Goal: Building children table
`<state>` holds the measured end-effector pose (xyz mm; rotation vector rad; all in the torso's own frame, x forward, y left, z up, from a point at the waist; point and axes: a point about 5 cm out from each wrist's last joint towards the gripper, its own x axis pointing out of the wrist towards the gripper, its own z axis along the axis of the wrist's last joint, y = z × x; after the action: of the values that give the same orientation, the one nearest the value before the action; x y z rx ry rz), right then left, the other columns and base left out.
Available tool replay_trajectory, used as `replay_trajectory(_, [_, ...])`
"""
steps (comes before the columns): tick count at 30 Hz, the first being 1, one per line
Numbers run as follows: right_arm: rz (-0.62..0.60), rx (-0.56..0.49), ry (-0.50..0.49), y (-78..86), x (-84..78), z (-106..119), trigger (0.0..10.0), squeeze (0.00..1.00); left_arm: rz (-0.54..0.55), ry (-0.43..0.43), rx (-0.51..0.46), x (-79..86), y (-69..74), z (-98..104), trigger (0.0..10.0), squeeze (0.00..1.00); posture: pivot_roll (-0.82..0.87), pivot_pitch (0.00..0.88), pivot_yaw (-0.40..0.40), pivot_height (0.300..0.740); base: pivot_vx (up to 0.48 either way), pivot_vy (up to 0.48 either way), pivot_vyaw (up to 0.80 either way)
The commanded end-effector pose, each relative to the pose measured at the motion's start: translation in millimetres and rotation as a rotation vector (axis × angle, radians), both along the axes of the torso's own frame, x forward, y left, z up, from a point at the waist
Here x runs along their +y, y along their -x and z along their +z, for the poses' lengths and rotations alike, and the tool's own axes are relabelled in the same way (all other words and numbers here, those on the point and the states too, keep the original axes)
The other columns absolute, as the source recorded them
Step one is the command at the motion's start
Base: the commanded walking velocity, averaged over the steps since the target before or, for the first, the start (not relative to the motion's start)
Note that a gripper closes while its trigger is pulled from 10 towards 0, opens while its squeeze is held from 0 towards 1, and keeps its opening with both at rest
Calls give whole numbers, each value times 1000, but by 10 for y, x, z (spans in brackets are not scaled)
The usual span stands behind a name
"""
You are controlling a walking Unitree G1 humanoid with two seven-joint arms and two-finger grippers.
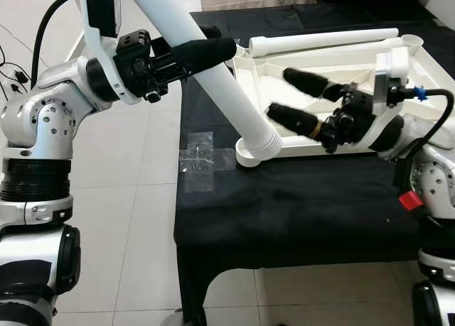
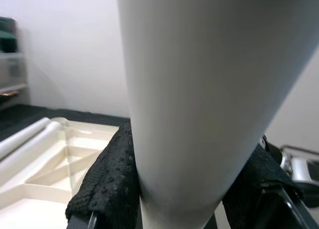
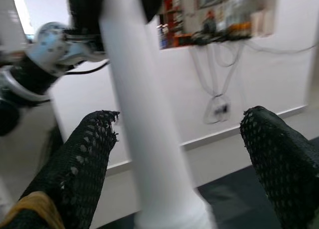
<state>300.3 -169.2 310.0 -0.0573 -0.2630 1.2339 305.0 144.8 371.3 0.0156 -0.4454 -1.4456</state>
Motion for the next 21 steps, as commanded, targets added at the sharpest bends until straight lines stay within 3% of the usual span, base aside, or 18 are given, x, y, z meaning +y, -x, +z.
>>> replay_trajectory(1, [119,14,8,66,169,97,10000,0,-13,-78,-44,-53,60,-56,10000,0,-48,208,36,740,0,0,0])
replay_trajectory(6, [81,26,46,-5,279,119,10000,0,-17,-111,-42,-91,74,-103,10000,0,-50,204,35,740,0,0,0])
replay_trajectory(12, [58,66,126,-12,509,-40,10000,0,-48,-117,-31,-133,97,-132,10000,0,-48,199,39,740,0,0,0])
replay_trajectory(18, [49,103,175,-5,542,-127,10000,0,-54,-123,-39,-142,103,-125,10000,0,-49,195,36,740,0,0,0])
replay_trajectory(19, [42,121,196,-9,544,-163,0,0,-56,-128,-48,-140,108,-116,10000,0,-50,195,36,740,0,0,0])
replay_trajectory(21, [36,129,215,-14,535,-188,0,0,-56,-134,-55,-141,111,-112,10000,0,-50,195,36,740,0,0,0])
